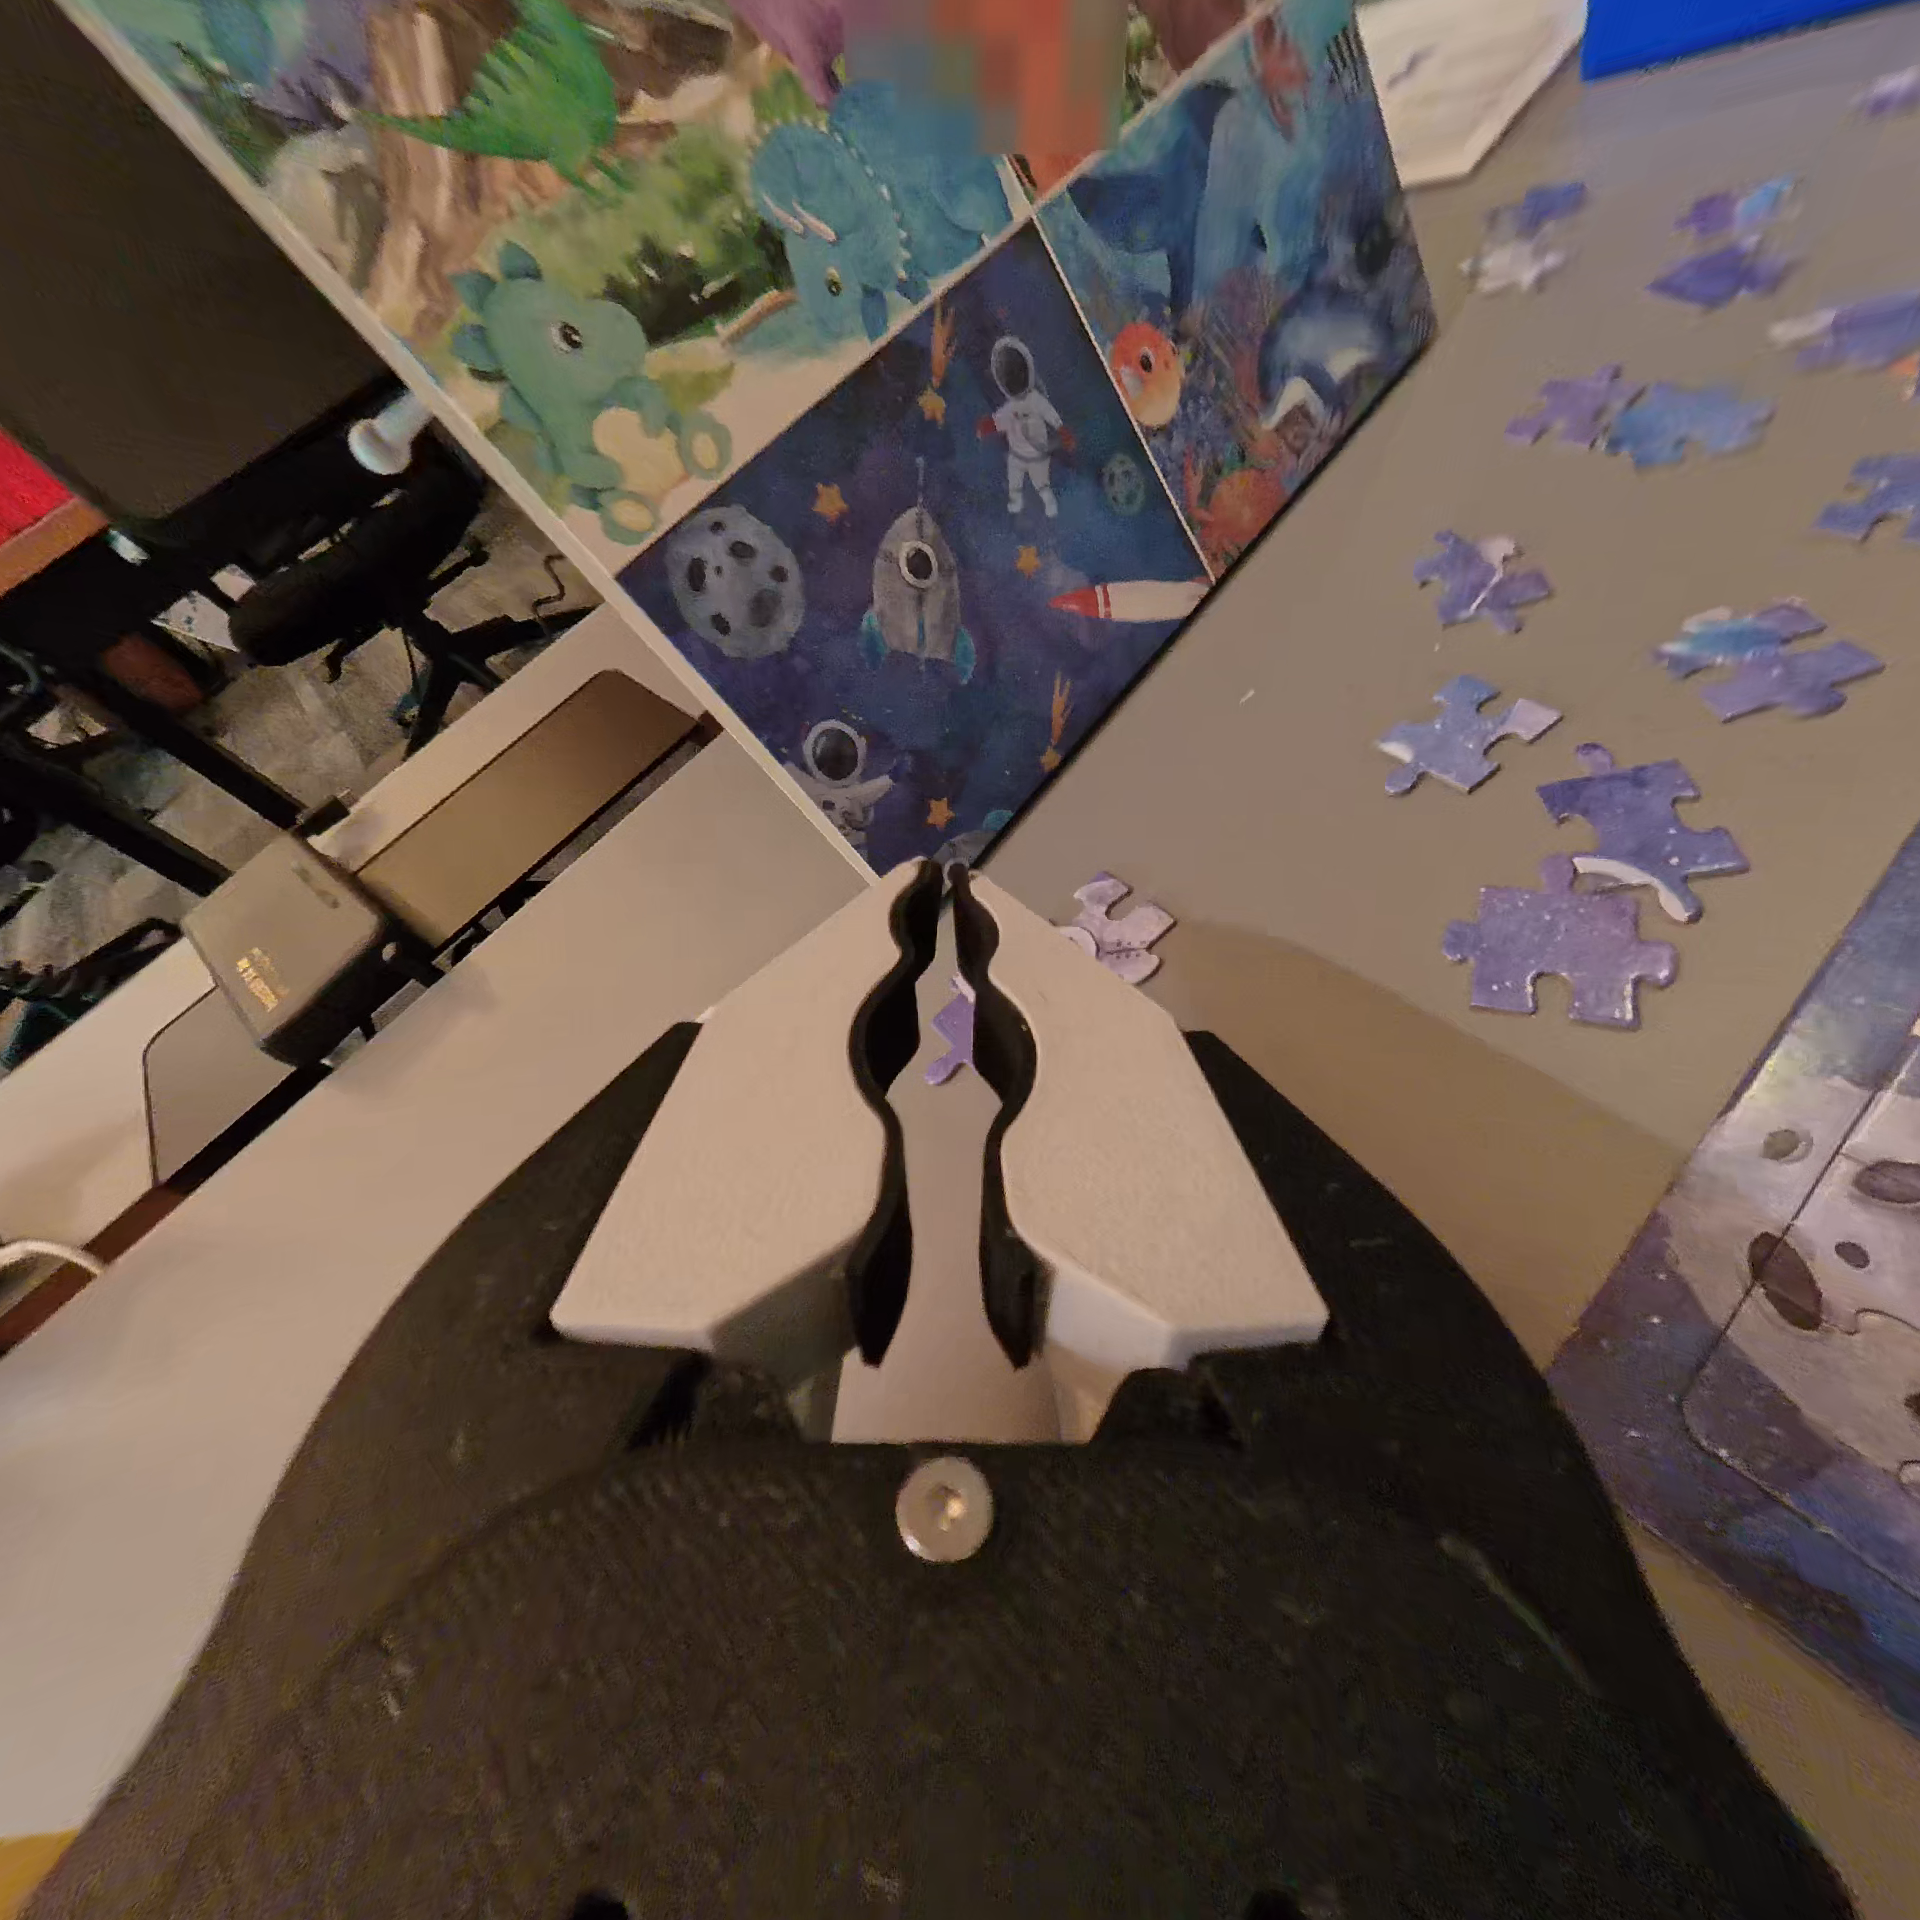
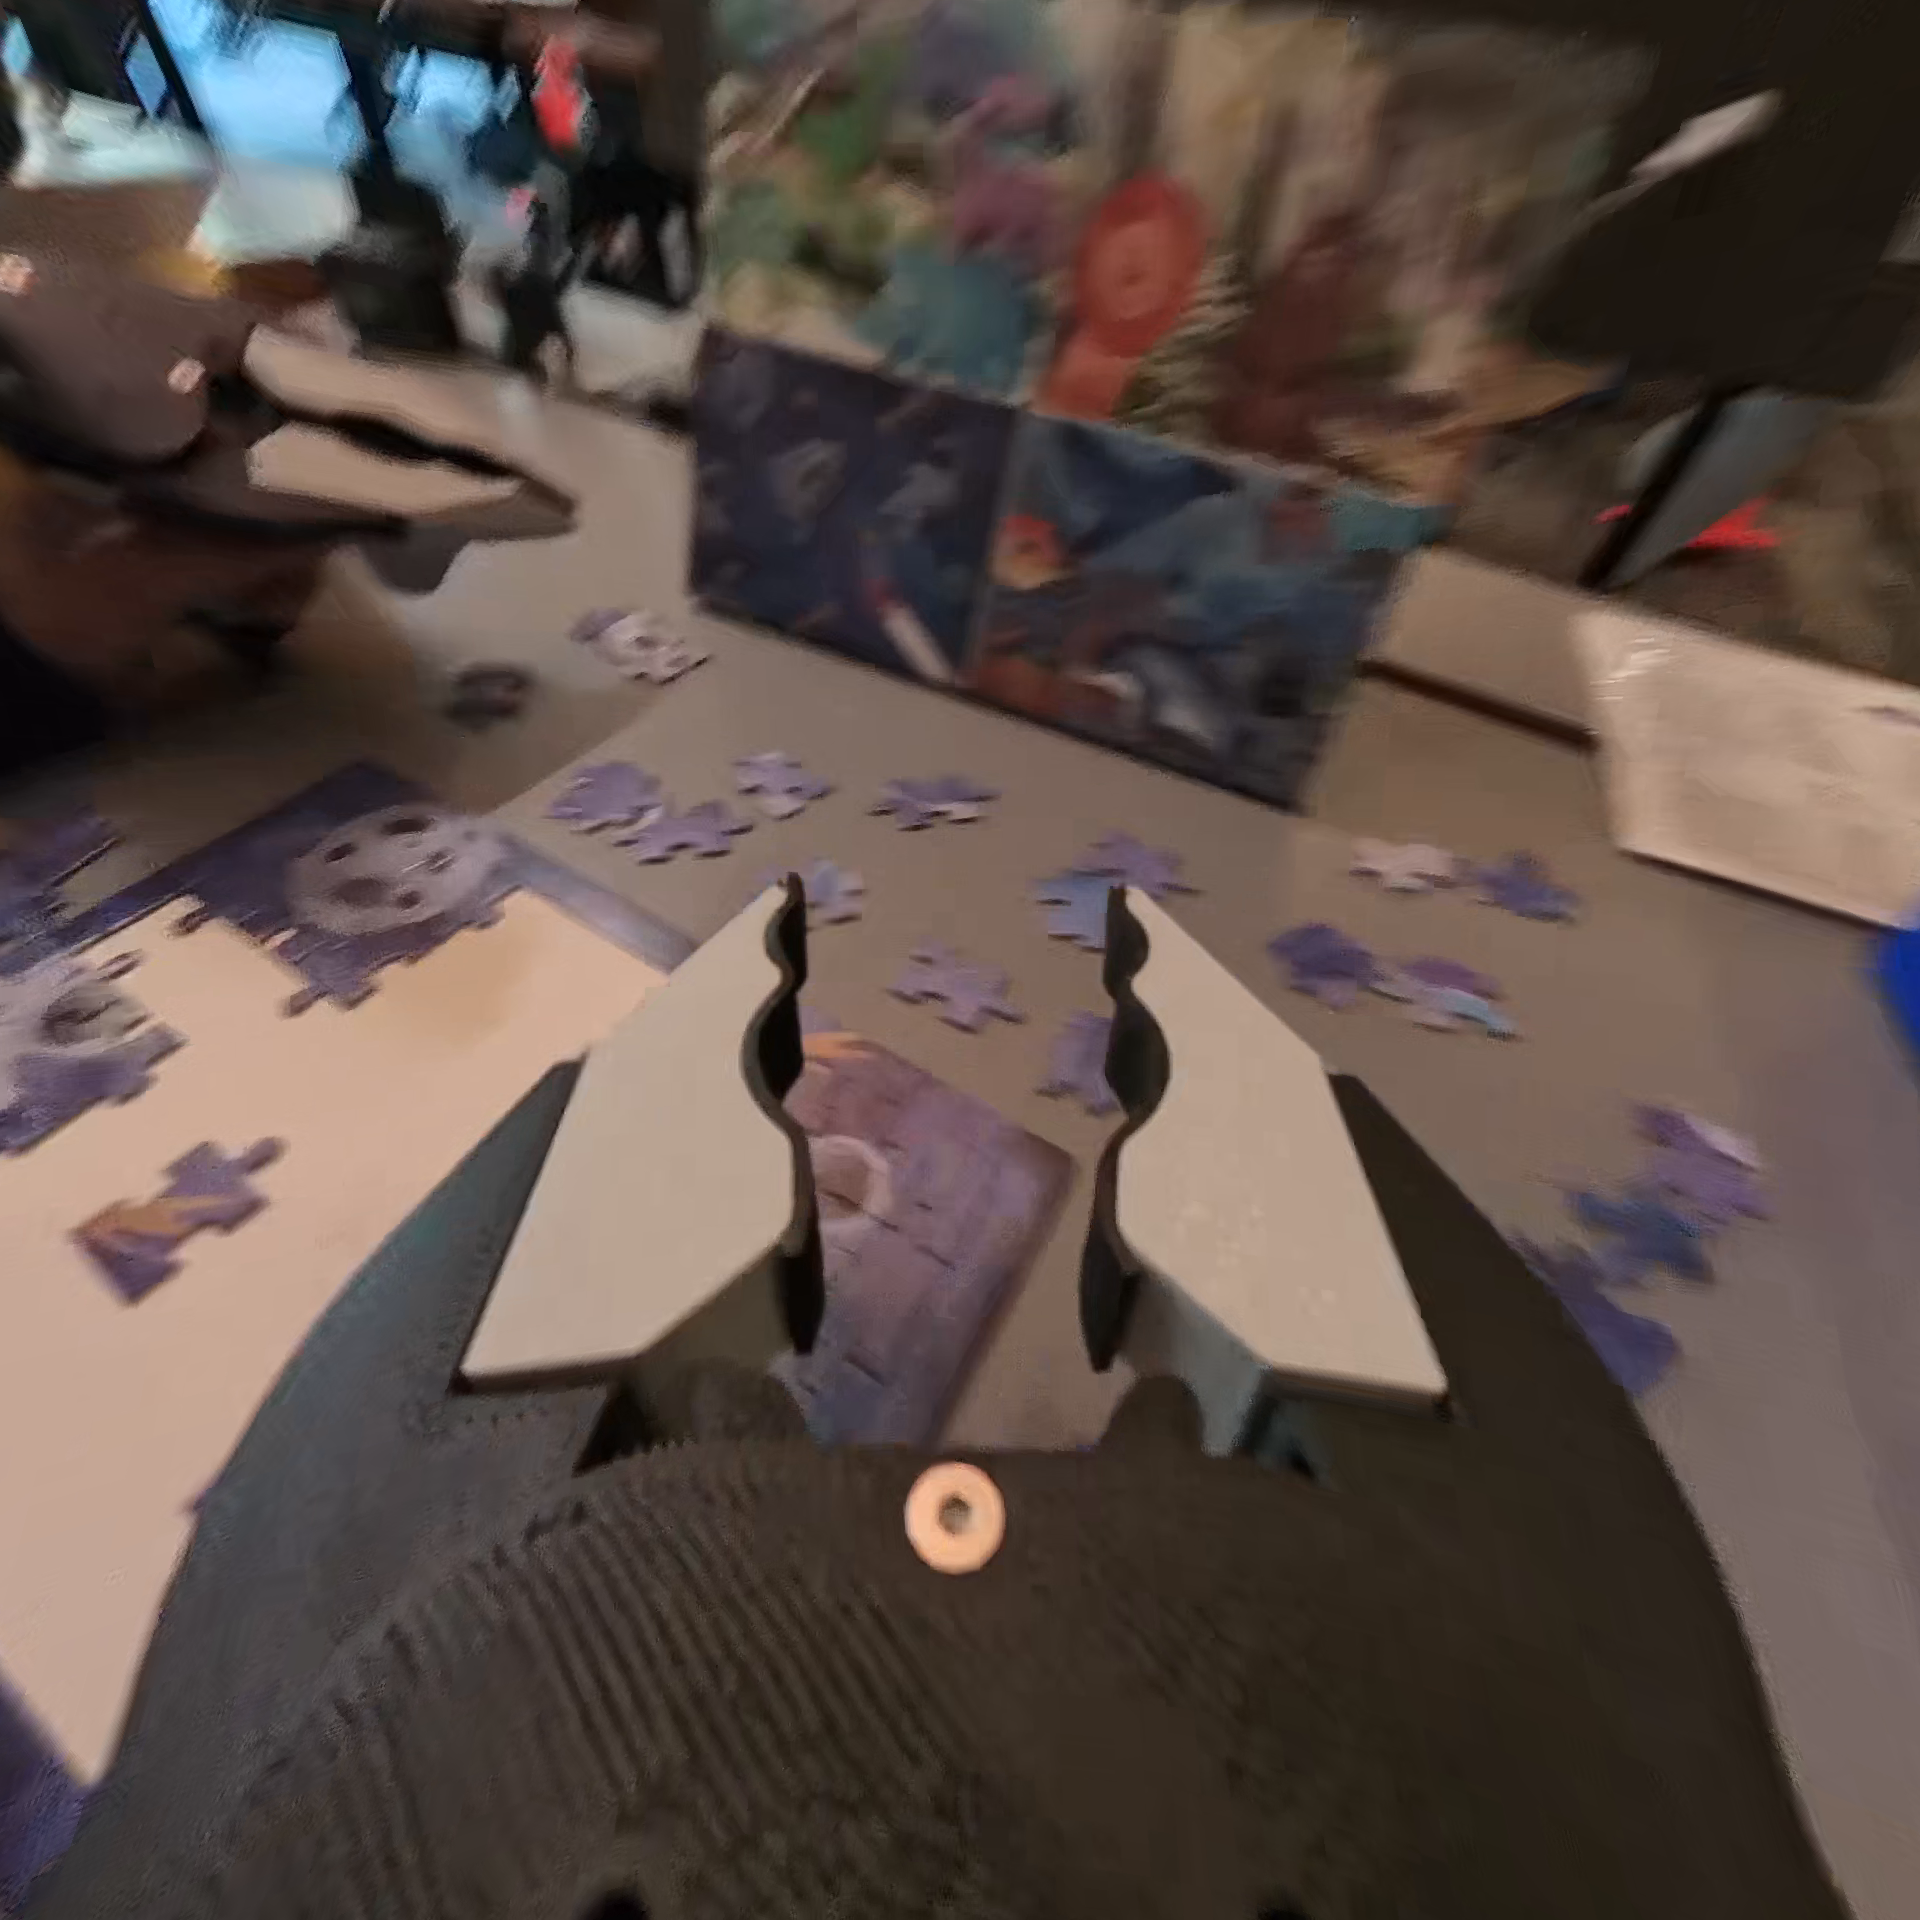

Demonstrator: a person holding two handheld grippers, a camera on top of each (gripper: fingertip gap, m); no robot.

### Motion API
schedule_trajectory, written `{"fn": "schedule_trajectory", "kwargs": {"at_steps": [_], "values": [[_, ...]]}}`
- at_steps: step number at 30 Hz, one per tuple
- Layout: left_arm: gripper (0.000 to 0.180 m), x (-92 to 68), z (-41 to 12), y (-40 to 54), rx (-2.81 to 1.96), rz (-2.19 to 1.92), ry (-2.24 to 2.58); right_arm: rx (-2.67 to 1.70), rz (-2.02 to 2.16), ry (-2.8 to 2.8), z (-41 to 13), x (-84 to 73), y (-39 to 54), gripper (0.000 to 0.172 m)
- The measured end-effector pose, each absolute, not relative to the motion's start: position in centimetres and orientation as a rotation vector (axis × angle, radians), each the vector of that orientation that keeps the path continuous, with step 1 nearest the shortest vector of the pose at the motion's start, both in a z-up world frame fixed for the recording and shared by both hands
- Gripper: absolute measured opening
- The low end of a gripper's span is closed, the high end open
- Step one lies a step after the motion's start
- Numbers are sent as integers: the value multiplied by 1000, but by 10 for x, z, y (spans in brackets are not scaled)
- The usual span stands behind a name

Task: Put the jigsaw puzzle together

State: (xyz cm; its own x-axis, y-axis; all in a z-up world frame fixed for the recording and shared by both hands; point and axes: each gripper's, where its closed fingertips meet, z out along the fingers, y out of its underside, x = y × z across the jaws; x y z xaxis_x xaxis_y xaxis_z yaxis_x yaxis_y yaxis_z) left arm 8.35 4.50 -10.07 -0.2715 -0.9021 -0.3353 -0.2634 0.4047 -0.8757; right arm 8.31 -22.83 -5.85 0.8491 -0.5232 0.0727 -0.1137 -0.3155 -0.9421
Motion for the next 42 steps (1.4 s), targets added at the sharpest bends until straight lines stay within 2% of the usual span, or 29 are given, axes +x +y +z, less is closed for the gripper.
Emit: {"fn": "schedule_trajectory", "kwargs": {"at_steps": [6, 10, 15, 21, 26, 32, 35, 42], "values": [[2, 80, -91, 51, -1087, -1028, 1709, -2043, -169, 286, -73, 61, -116, 55], [3, 79, -90, 52, -1085, -1034, 1700, -2116, -114, 252, -85, 66, -81, 59], [5, 80, -93, 49, -1072, -1002, 1721, -2205, -130, 259, -118, 66, -87, 55], [6, 80, -94, 49, -1072, -990, 1725, -2246, -39, 270, -132, 57, -90, 48], [6, 80, -94, 48, -1070, -990, 1728, -2341, -119, 261, -150, 59, -89, 43], [7, 80, -96, 46, -1055, -967, 1743, -2367, -111, 284, -158, 62, -90, 38], [7, 80, -97, 46, -1050, -959, 1748, -2363, -107, 282, -157, 63, -90, 29], [7, 80, -97, 45, -1044, -955, 1752, -2368, -107, 250, -157, 61, -92, 28]]}}
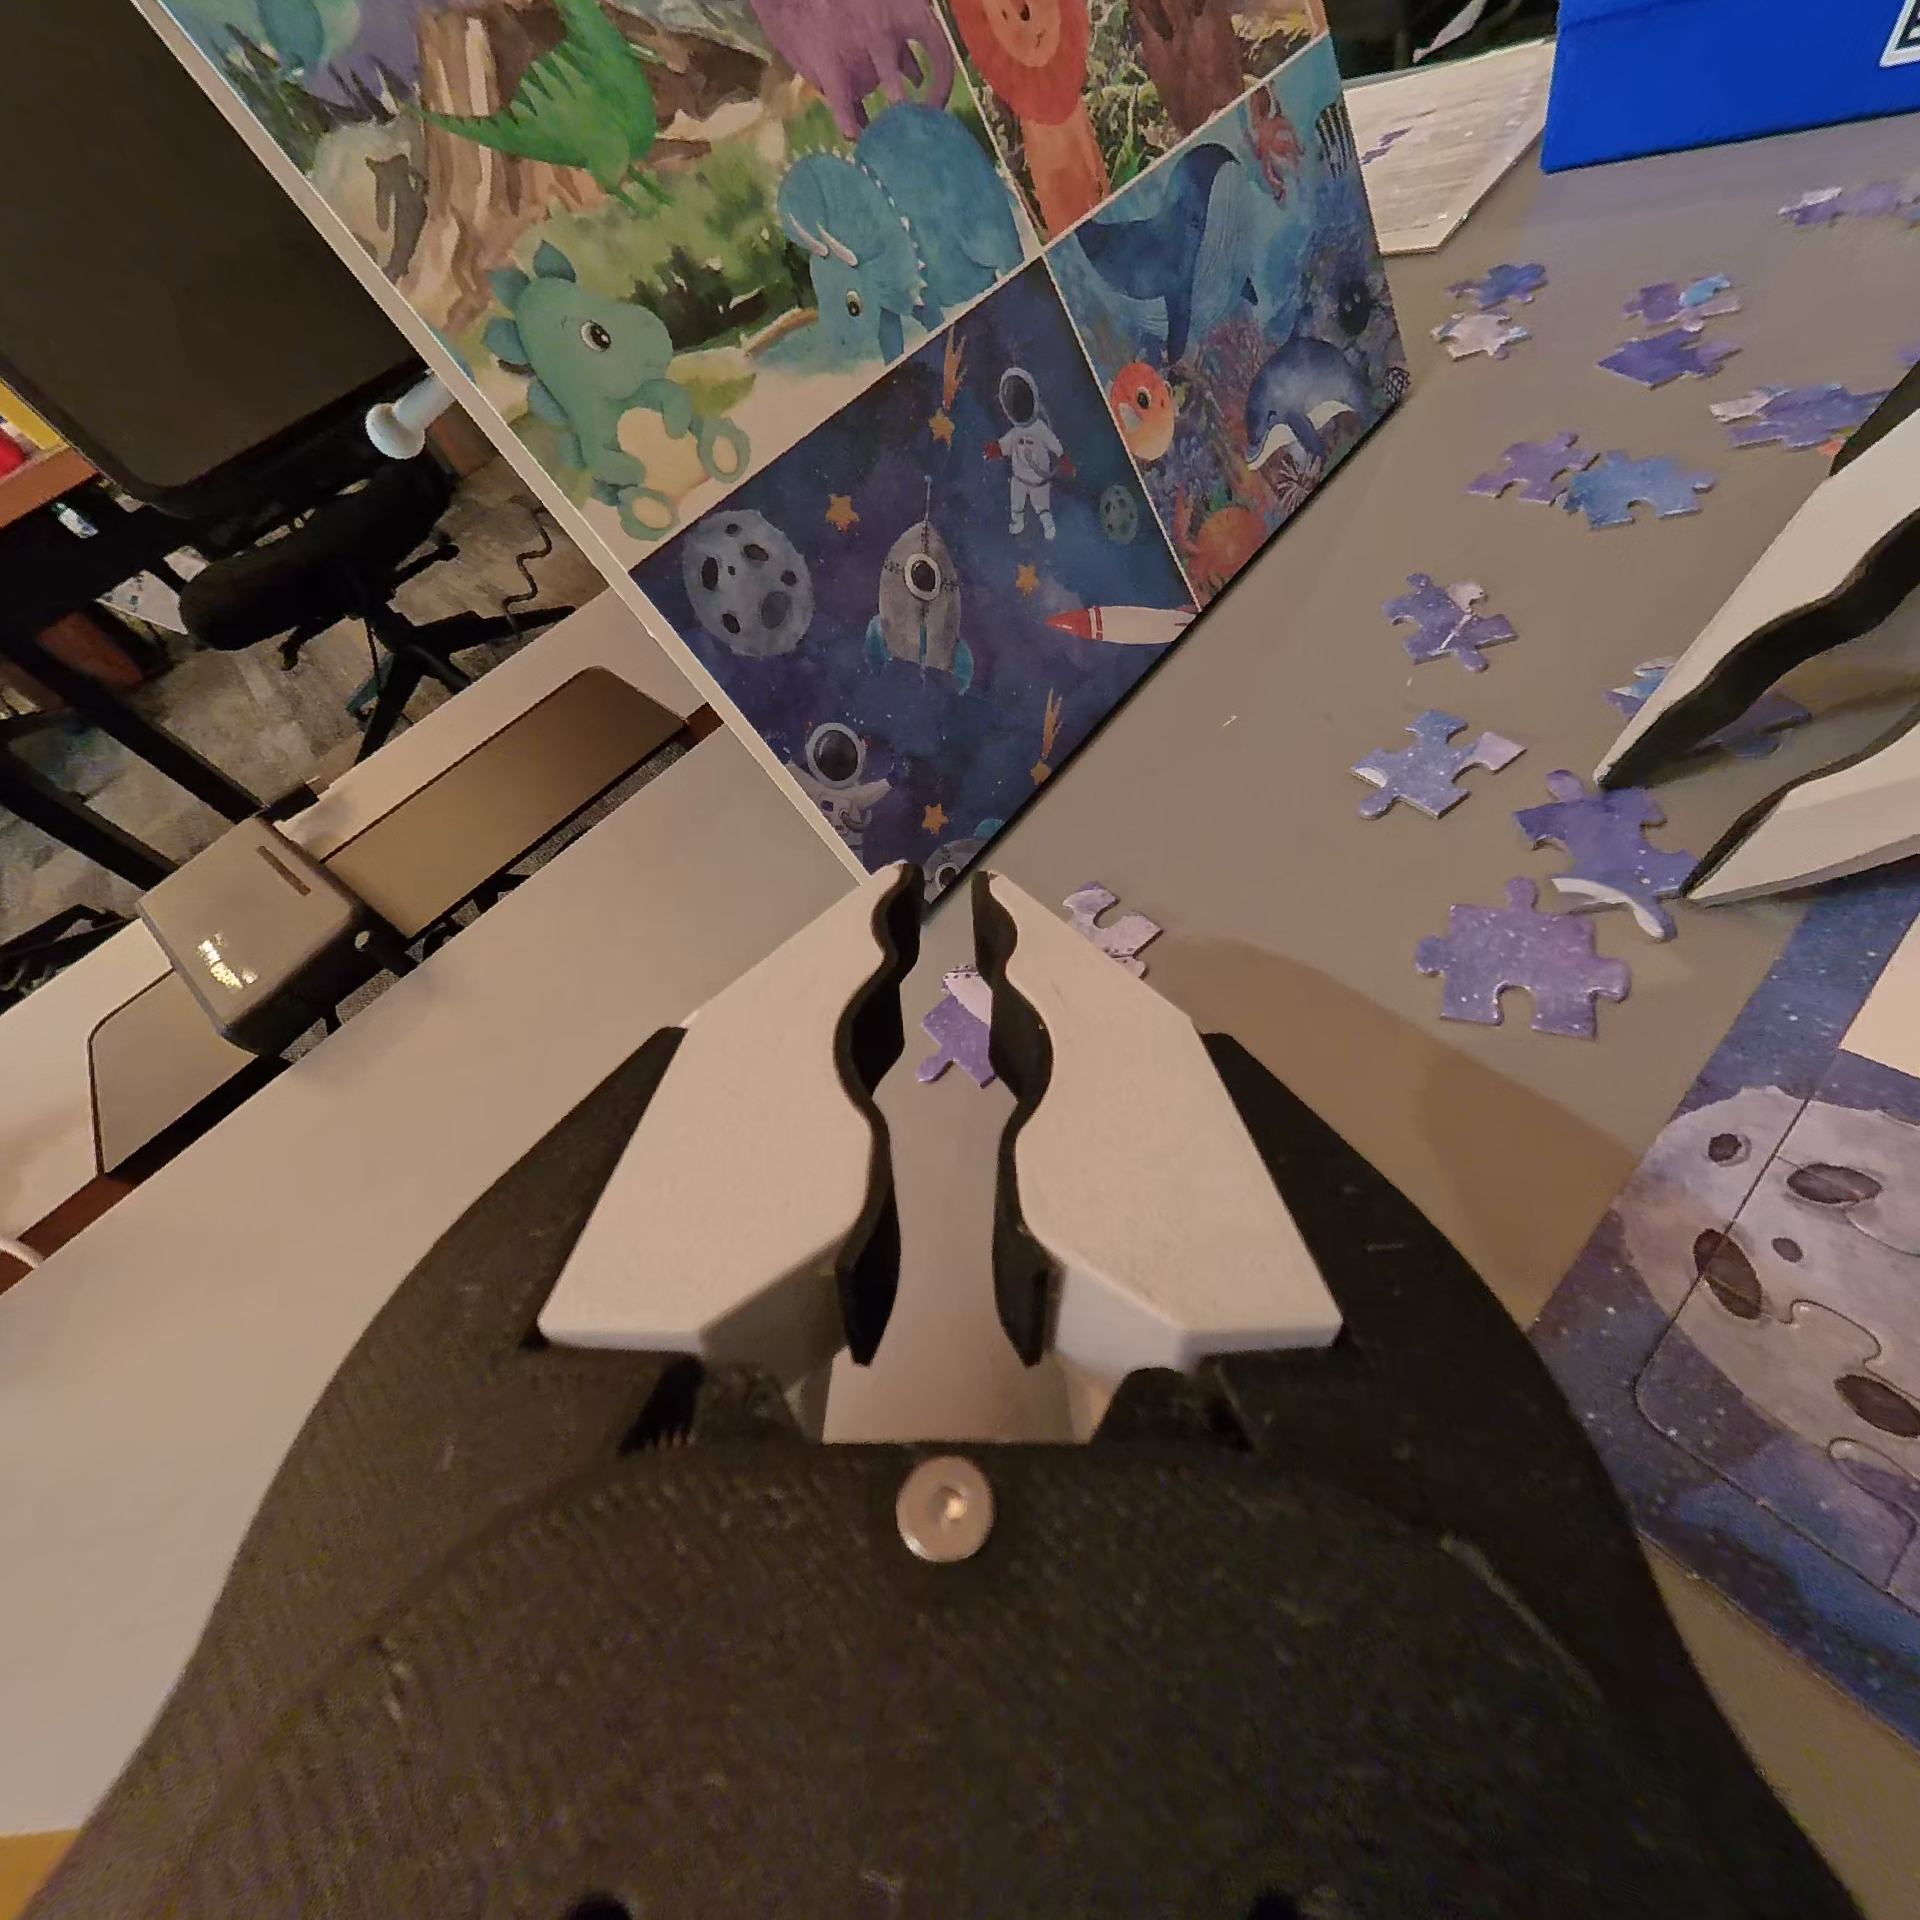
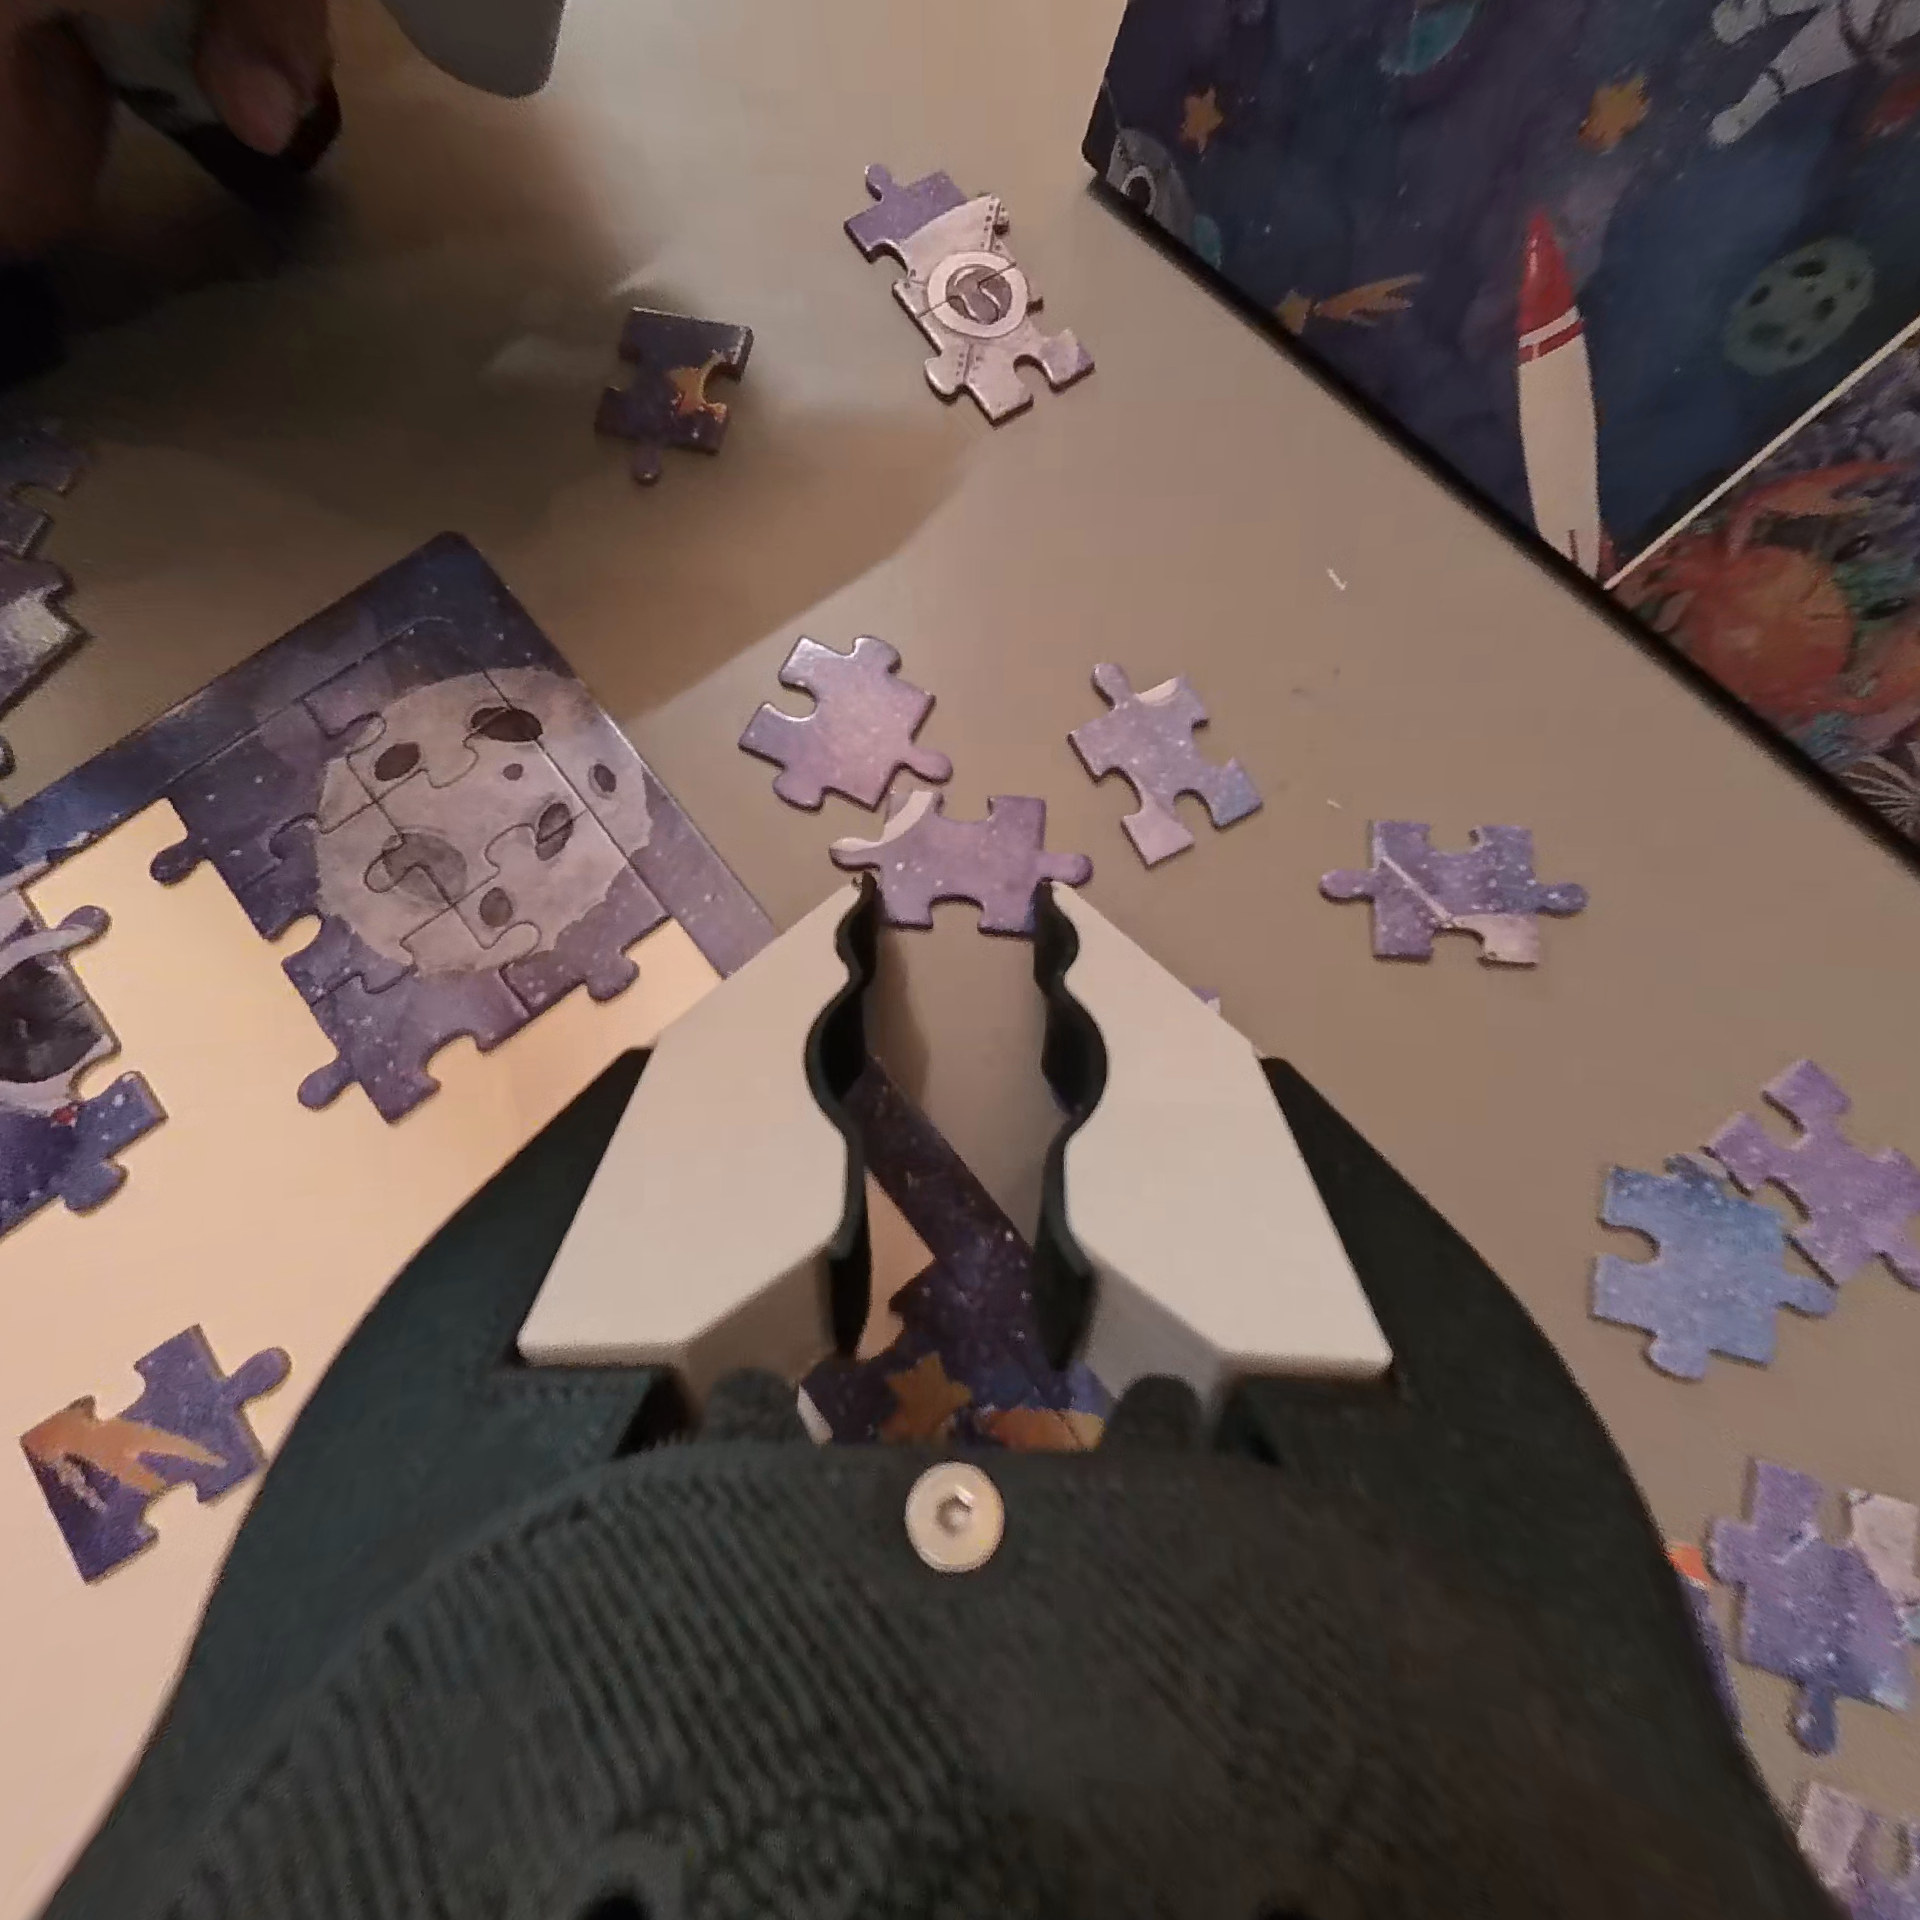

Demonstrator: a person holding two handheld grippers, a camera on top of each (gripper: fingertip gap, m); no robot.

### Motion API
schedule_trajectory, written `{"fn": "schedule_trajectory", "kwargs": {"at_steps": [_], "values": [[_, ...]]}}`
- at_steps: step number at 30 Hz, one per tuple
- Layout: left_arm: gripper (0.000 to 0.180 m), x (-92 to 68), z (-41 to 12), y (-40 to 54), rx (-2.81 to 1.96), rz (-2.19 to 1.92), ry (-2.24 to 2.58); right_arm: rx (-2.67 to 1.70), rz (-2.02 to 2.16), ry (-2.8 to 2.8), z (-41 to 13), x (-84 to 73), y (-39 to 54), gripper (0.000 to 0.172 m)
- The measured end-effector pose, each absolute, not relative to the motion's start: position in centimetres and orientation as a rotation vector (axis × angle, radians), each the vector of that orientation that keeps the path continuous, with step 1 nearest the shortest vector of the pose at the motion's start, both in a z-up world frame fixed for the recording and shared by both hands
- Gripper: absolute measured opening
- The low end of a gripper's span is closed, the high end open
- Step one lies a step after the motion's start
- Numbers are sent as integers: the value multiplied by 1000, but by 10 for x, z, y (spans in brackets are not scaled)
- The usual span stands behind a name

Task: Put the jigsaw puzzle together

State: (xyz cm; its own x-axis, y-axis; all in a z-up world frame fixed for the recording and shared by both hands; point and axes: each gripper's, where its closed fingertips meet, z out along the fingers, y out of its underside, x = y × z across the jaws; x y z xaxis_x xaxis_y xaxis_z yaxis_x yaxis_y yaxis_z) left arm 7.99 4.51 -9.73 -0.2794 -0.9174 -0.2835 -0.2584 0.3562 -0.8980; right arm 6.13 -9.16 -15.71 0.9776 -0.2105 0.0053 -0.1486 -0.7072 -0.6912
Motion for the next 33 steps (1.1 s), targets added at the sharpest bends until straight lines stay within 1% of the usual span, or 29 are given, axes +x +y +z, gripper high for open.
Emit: {"fn": "schedule_trajectory", "kwargs": {"at_steps": [8, 14, 20, 26, 33], "values": [[8, 80, -97, 44, -1040, -956, 1755, -2264, -66, 104, -134, 46, -88, 28], [8, 80, -98, 44, -1034, -948, 1763, -2124, 137, -280, -111, -23, -76, 28], [9, 80, -99, 43, -1030, -943, 1768, -2139, 219, -491, -119, -66, -74, 28], [9, 80, -99, 42, -1026, -939, 1771, -2213, 204, -545, -134, -69, -78, 28], [9, 80, -101, 41, -1018, -929, 1781, -2236, 246, -567, -139, -72, -89, 28]]}}
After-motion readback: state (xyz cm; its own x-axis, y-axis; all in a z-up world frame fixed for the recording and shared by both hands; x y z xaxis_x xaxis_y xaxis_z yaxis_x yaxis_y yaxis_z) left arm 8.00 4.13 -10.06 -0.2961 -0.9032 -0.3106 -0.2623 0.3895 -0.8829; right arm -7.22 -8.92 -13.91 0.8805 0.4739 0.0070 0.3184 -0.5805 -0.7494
